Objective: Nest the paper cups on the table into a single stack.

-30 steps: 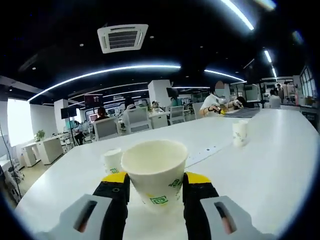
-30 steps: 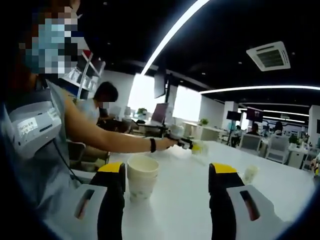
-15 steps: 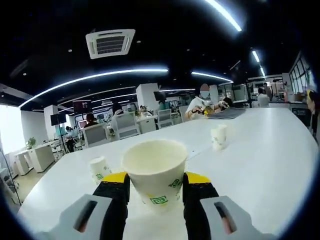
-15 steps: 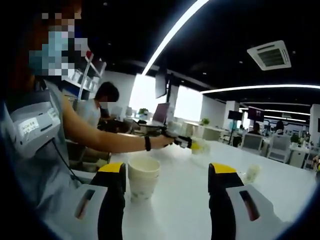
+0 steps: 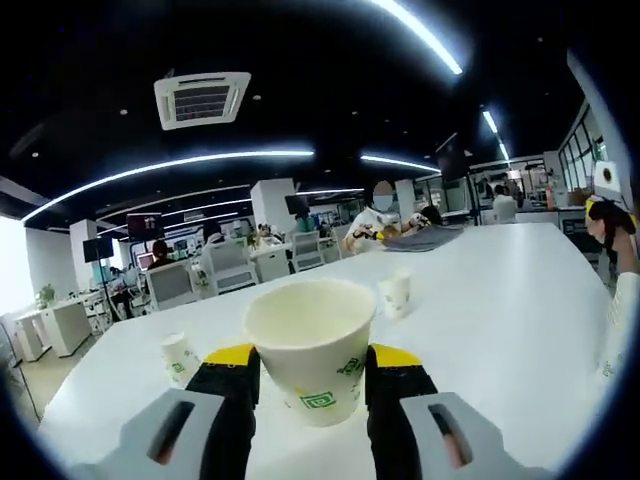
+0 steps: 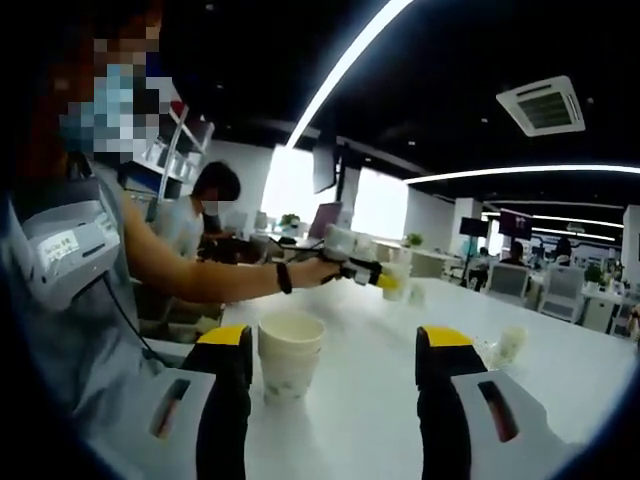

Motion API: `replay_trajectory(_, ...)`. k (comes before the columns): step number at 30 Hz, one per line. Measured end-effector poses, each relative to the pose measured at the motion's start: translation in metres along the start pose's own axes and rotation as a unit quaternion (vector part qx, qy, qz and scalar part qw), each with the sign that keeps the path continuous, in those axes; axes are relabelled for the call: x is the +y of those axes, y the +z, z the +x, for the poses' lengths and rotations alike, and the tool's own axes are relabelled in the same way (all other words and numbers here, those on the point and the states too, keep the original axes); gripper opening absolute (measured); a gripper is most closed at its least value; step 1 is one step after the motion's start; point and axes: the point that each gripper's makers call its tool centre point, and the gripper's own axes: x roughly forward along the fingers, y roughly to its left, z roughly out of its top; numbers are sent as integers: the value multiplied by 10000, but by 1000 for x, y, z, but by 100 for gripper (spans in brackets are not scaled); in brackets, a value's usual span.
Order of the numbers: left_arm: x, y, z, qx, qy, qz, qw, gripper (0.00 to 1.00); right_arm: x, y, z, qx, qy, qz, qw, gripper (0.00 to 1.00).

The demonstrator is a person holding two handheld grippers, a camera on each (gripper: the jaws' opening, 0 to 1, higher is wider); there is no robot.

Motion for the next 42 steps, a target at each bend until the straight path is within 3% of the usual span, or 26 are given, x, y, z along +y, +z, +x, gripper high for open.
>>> replay_trajectory(17, -23, 11, -29, -128, -313, -215, 9992, 45, -4, -6, 2, 30, -22, 51, 10000, 68)
replay_trajectory(31, -61, 19, -48, -122, -723, -218, 9971, 45, -3, -3, -1, 6, -36, 10, 10000, 68)
replay_trajectory(42, -97, 41, -67, -272, -1134, -242, 9929, 45, -2, -3, 0, -1, -10, 10, 10000, 67)
